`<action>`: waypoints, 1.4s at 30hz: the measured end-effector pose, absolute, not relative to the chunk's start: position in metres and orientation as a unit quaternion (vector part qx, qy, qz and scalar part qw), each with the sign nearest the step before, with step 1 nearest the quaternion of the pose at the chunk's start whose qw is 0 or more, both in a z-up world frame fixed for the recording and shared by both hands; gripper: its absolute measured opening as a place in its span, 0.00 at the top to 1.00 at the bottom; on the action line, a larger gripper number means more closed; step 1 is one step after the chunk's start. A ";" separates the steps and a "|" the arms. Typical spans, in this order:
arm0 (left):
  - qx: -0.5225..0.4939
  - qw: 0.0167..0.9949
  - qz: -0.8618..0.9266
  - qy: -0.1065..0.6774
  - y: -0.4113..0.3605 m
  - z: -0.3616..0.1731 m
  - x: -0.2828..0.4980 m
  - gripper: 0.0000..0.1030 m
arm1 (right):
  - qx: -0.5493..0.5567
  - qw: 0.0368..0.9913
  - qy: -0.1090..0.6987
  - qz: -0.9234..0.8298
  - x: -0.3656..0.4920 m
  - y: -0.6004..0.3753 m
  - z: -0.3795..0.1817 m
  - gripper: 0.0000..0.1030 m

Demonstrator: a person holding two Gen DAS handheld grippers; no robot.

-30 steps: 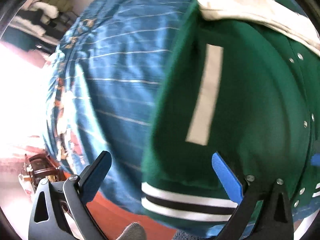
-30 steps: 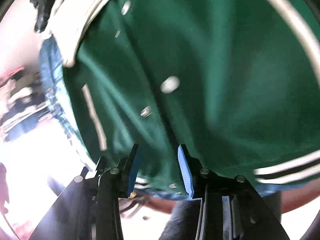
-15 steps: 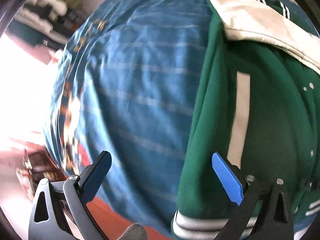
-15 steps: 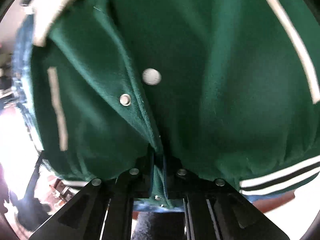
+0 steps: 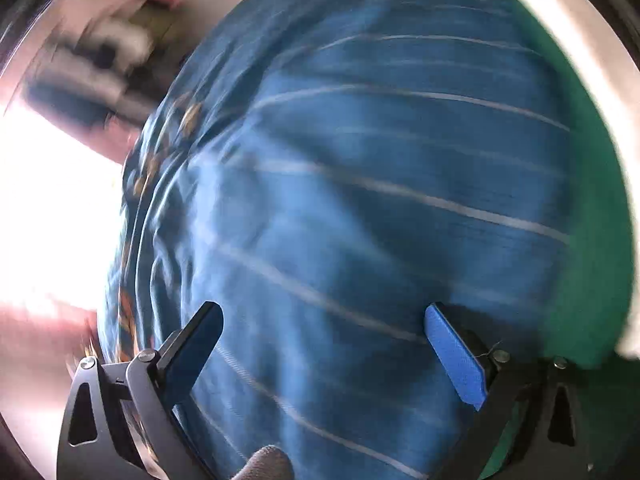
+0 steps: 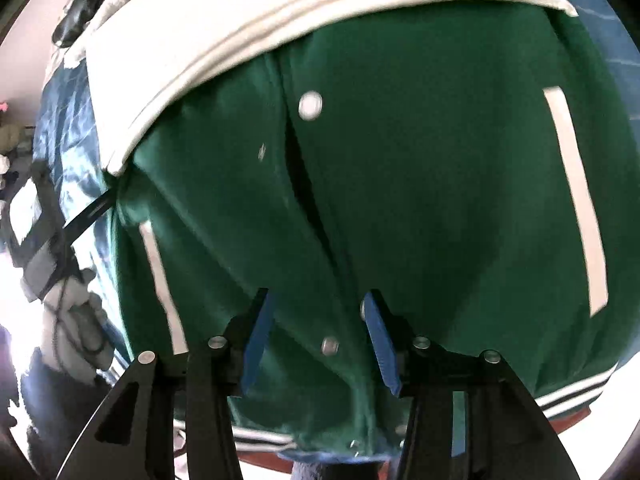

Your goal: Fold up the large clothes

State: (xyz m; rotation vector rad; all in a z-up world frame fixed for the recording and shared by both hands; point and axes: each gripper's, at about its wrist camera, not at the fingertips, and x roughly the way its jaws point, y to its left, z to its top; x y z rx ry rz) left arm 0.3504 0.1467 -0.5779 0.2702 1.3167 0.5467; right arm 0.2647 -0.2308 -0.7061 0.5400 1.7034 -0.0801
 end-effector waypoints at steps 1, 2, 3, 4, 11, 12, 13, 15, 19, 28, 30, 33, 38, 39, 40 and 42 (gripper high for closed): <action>0.113 0.742 0.263 0.606 0.158 -0.574 0.348 0.00 | 0.240 0.624 0.743 -0.034 0.269 -0.236 -0.707 0.52; 0.099 0.740 0.268 0.609 0.168 -0.568 0.346 0.00 | 0.245 0.623 0.742 -0.034 0.271 -0.242 -0.709 0.52; 0.088 0.745 0.264 0.606 0.170 -0.558 0.343 0.00 | 0.251 0.622 0.741 -0.033 0.267 -0.251 -0.713 0.51; 0.079 0.759 0.250 0.597 0.168 -0.547 0.340 0.00 | 0.255 0.620 0.742 -0.031 0.265 -0.278 -0.710 0.52; 0.129 0.787 0.098 0.596 0.080 -0.542 0.354 0.00 | 0.261 0.607 0.750 -0.034 0.289 -0.284 -0.728 0.51; 0.171 0.781 0.105 0.591 0.068 -0.554 0.359 0.00 | 0.257 0.605 0.753 -0.037 0.293 -0.281 -0.731 0.52; 0.199 0.776 0.118 0.587 0.063 -0.564 0.363 0.00 | 0.255 0.604 0.754 -0.039 0.293 -0.287 -0.730 0.51; 0.201 0.764 0.158 0.592 0.082 -0.581 0.376 0.00 | 0.253 0.607 0.753 -0.040 0.298 -0.291 -0.730 0.52; 0.128 0.750 0.218 0.611 0.141 -0.581 0.394 0.00 | 0.270 0.612 0.742 -0.040 0.312 -0.294 -0.731 0.52; 0.003 0.773 0.019 0.634 0.108 -0.529 0.363 0.00 | 0.296 0.592 0.749 -0.034 0.317 -0.302 -0.739 0.52; 0.057 0.765 0.024 0.642 0.087 -0.550 0.364 0.00 | 0.290 0.587 0.755 -0.037 0.316 -0.300 -0.743 0.52; 0.074 0.761 0.049 0.643 0.088 -0.573 0.370 0.00 | 0.289 0.584 0.758 -0.039 0.316 -0.299 -0.746 0.52; 0.066 0.763 0.090 0.636 0.108 -0.573 0.369 0.00 | 0.301 0.584 0.753 -0.037 0.319 -0.302 -0.747 0.52; 0.062 0.762 0.088 0.639 0.109 -0.570 0.368 0.00 | 0.305 0.584 0.752 -0.034 0.320 -0.302 -0.747 0.52; 0.049 0.762 0.080 0.641 0.111 -0.565 0.369 0.00 | 0.306 0.583 0.752 -0.032 0.321 -0.302 -0.747 0.52; -0.010 0.769 0.022 0.639 0.113 -0.548 0.361 0.00 | 0.310 0.581 0.752 -0.024 0.323 -0.305 -0.746 0.52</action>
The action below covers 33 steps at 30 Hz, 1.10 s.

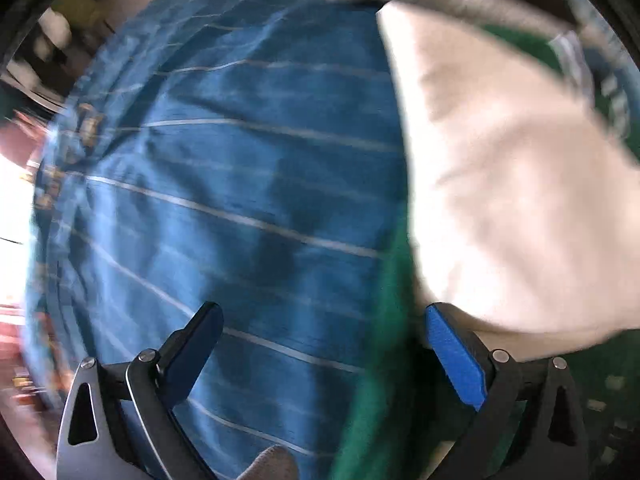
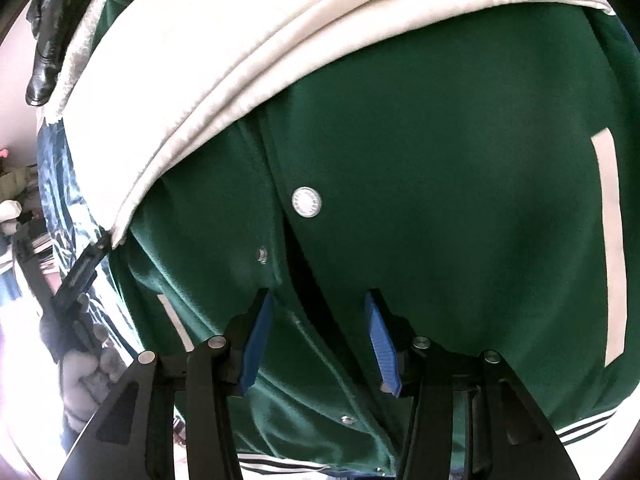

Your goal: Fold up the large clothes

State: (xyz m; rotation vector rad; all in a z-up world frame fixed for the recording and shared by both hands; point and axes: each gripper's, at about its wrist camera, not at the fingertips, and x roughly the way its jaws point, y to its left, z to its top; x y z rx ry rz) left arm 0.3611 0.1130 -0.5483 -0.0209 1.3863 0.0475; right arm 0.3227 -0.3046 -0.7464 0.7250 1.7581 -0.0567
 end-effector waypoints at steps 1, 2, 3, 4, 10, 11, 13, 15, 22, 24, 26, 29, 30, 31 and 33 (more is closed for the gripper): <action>-0.013 0.765 0.000 0.644 0.108 -0.547 0.361 0.00 | 0.312 0.580 0.752 -0.022 0.323 -0.303 -0.746 0.52; -0.004 0.760 -0.018 0.650 0.099 -0.548 0.362 0.00 | 0.310 0.579 0.753 -0.019 0.324 -0.302 -0.746 0.52; 0.007 0.757 -0.026 0.653 0.094 -0.551 0.361 0.00 | 0.308 0.579 0.755 -0.018 0.324 -0.299 -0.747 0.52; 0.023 0.750 -0.031 0.660 0.088 -0.558 0.360 0.00 | 0.306 0.578 0.757 -0.017 0.325 -0.297 -0.749 0.52; 0.088 0.756 0.039 0.647 0.082 -0.577 0.371 0.00 | 0.317 0.579 0.751 -0.022 0.327 -0.301 -0.747 0.51; 0.086 0.758 0.047 0.645 0.086 -0.577 0.373 0.00 | 0.325 0.585 0.743 -0.023 0.327 -0.303 -0.746 0.52; 0.081 0.760 0.061 0.642 0.094 -0.577 0.376 0.00 | 0.356 0.603 0.713 -0.029 0.329 -0.323 -0.738 0.52; 0.068 0.759 0.062 0.645 0.097 -0.576 0.374 0.00 | 0.401 0.623 0.669 -0.054 0.331 -0.356 -0.731 0.52; 0.052 0.791 0.069 0.606 0.099 -0.534 0.349 0.00 | 0.487 0.676 0.539 -0.124 0.358 -0.457 -0.726 0.37; 0.058 0.800 0.080 0.592 0.104 -0.524 0.346 0.00 | 0.467 0.679 0.552 -0.126 0.380 -0.463 -0.736 0.37; 0.062 0.802 0.103 0.585 0.102 -0.517 0.340 0.00 | 0.450 0.685 0.561 -0.114 0.397 -0.462 -0.745 0.51; 0.057 0.797 0.118 0.590 0.102 -0.523 0.348 0.00 | 0.380 0.726 0.558 -0.132 0.418 -0.455 -0.730 0.85; 0.059 0.794 0.117 0.594 0.098 -0.526 0.345 0.00 | 0.372 0.739 0.544 -0.142 0.420 -0.462 -0.719 0.86; 0.061 0.791 0.114 0.598 0.095 -0.529 0.344 0.00 | 0.364 0.755 0.520 -0.164 0.420 -0.468 -0.700 0.86; 0.073 0.791 0.103 0.599 0.083 -0.536 0.345 0.00 | 0.349 0.776 0.481 -0.209 0.419 -0.481 -0.675 0.86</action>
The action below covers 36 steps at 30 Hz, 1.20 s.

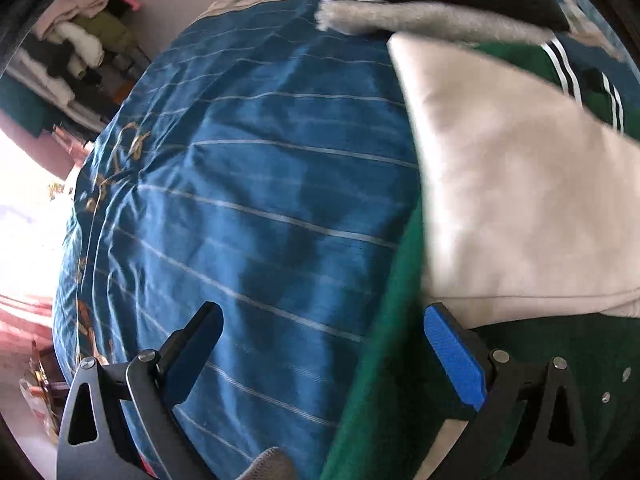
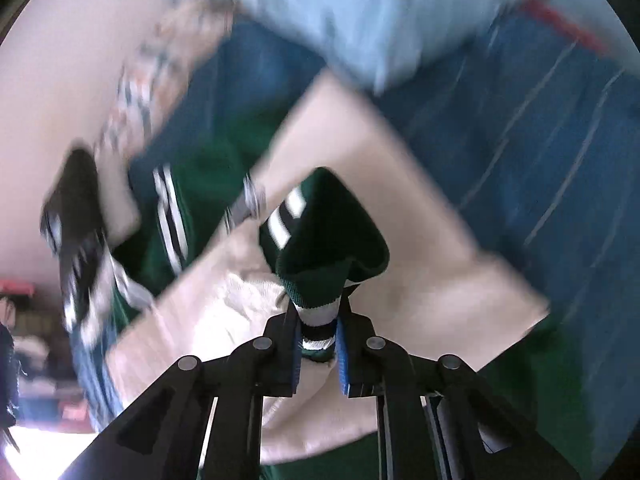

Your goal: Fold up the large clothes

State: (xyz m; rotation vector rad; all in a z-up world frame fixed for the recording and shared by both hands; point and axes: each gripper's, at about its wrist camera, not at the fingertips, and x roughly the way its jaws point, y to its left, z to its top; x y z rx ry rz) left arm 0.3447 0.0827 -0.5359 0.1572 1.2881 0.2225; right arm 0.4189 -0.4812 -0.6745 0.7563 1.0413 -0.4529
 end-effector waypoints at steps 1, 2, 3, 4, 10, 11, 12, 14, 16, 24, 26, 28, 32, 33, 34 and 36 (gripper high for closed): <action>0.073 0.791 0.086 0.602 0.075 -0.540 0.345 0.00 | 0.337 0.781 0.476 -0.224 0.423 -0.487 -0.669 0.86; 0.081 0.789 0.081 0.603 0.066 -0.541 0.341 0.00 | 0.334 0.771 0.495 -0.219 0.430 -0.491 -0.674 0.85; 0.101 0.783 0.073 0.609 0.056 -0.547 0.342 0.00 | 0.339 0.740 0.544 -0.206 0.440 -0.494 -0.692 0.82; 0.110 0.778 0.062 0.615 0.054 -0.550 0.344 0.00 | 0.353 0.716 0.568 -0.202 0.443 -0.494 -0.704 0.80; 0.166 0.773 0.099 0.604 0.050 -0.562 0.352 0.00 | 0.344 0.709 0.588 -0.182 0.420 -0.475 -0.708 0.54; 0.163 0.774 0.113 0.602 0.054 -0.563 0.356 0.00 | 0.339 0.714 0.587 -0.176 0.414 -0.467 -0.705 0.54; 0.162 0.770 0.138 0.601 0.062 -0.568 0.362 0.00 | 0.338 0.715 0.588 -0.168 0.411 -0.460 -0.703 0.54; 0.138 0.766 0.159 0.607 0.080 -0.574 0.371 0.00 | 0.347 0.709 0.595 -0.150 0.399 -0.447 -0.704 0.54; 0.103 0.763 0.164 0.617 0.095 -0.580 0.374 0.00 | 0.366 0.696 0.605 -0.126 0.389 -0.432 -0.709 0.54; 0.058 0.763 0.147 0.626 0.110 -0.555 0.357 0.00 | 0.421 0.592 0.687 0.035 0.349 -0.339 -0.747 0.54; 0.061 0.770 0.144 0.618 0.114 -0.531 0.340 0.00 | 0.427 0.543 0.718 0.088 0.338 -0.310 -0.766 0.54; 0.054 0.770 0.137 0.621 0.123 -0.516 0.323 0.00 | 0.410 0.509 0.749 0.106 0.324 -0.282 -0.786 0.54; 0.048 0.749 0.138 0.646 0.143 -0.496 0.273 0.00 | 0.357 0.559 0.747 0.049 0.317 -0.275 -0.788 0.96; 0.047 0.744 0.140 0.652 0.147 -0.494 0.257 0.00 | 0.358 0.568 0.740 0.041 0.318 -0.278 -0.784 0.96; 0.037 0.737 0.136 0.661 0.150 -0.493 0.240 0.00 | 0.362 0.568 0.738 0.048 0.319 -0.279 -0.782 0.96; 0.025 0.722 0.126 0.680 0.151 -0.499 0.214 0.00 | 0.367 0.547 0.749 0.076 0.316 -0.275 -0.781 0.93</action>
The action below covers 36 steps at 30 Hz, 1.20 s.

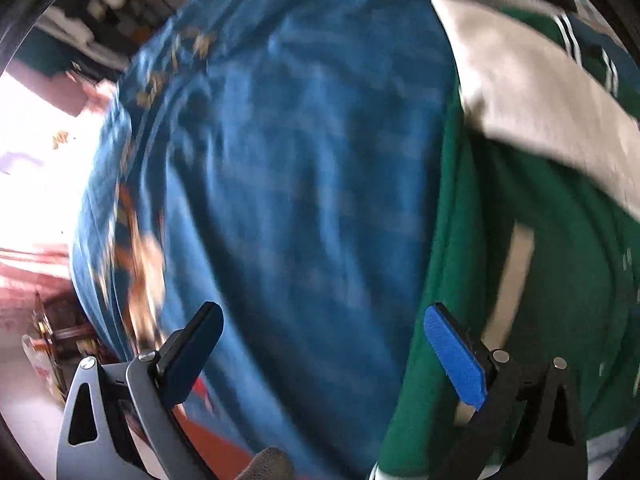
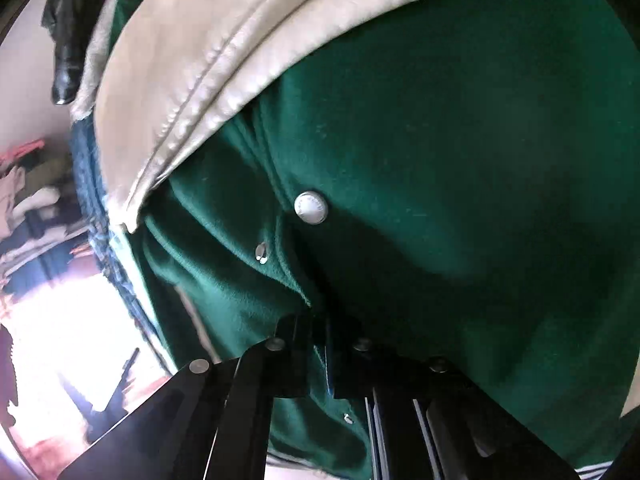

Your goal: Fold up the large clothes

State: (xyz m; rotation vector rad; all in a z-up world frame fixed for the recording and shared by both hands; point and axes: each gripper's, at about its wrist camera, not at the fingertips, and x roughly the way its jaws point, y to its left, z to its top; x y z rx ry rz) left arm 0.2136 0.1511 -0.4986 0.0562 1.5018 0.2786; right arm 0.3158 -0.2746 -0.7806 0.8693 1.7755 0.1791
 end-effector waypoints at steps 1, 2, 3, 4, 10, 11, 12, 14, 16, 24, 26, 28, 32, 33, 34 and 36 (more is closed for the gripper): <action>0.022 0.717 0.119 0.687 0.148 -0.502 0.200 0.00 | 0.365 0.540 0.754 0.077 0.312 -0.273 -0.779 0.88; 0.020 0.711 0.112 0.694 0.146 -0.507 0.188 0.00 | 0.356 0.535 0.763 0.075 0.303 -0.272 -0.775 0.76; 0.020 0.702 0.103 0.704 0.141 -0.514 0.172 0.00 | 0.356 0.530 0.766 0.079 0.292 -0.271 -0.770 0.60; 0.022 0.700 0.097 0.707 0.139 -0.520 0.163 0.00 | 0.362 0.525 0.766 0.082 0.283 -0.269 -0.768 0.54; 0.063 0.695 0.102 0.709 0.124 -0.551 0.132 0.00 | 0.362 0.460 0.806 0.089 0.199 -0.224 -0.791 0.54; 0.055 0.696 0.102 0.708 0.125 -0.552 0.133 0.00 | 0.354 0.460 0.809 0.089 0.189 -0.213 -0.794 0.80; 0.054 0.697 0.102 0.708 0.124 -0.551 0.133 0.00 | 0.339 0.469 0.812 0.081 0.182 -0.208 -0.794 0.93; 0.054 0.701 0.097 0.705 0.123 -0.545 0.133 0.00 | 0.330 0.501 0.798 0.052 0.175 -0.204 -0.782 0.94; 0.049 0.708 0.088 0.699 0.121 -0.537 0.131 0.00 | 0.317 0.526 0.789 0.018 0.171 -0.211 -0.767 0.95; 0.073 0.766 0.068 0.635 0.081 -0.467 0.141 0.00 | 0.301 0.521 0.798 0.030 0.184 -0.218 -0.740 0.76; 0.082 0.793 0.055 0.601 0.054 -0.451 0.152 0.00 | 0.279 0.573 0.770 -0.002 0.194 -0.243 -0.704 0.61; 0.093 0.797 0.048 0.595 0.036 -0.452 0.162 0.00 | 0.269 0.606 0.748 -0.040 0.199 -0.275 -0.680 0.53; 0.091 0.798 0.043 0.595 -0.020 -0.472 0.191 0.00 | 0.280 0.635 0.714 -0.094 0.226 -0.352 -0.669 0.53; 0.095 0.795 0.049 0.598 -0.036 -0.484 0.197 0.00 | 0.285 0.639 0.707 -0.102 0.234 -0.375 -0.670 0.53; 0.096 0.790 0.059 0.603 -0.046 -0.497 0.202 0.00 | 0.290 0.645 0.699 -0.109 0.246 -0.396 -0.675 0.53; 0.094 0.778 0.070 0.617 -0.063 -0.522 0.205 0.00 | 0.305 0.643 0.694 -0.105 0.270 -0.439 -0.698 0.53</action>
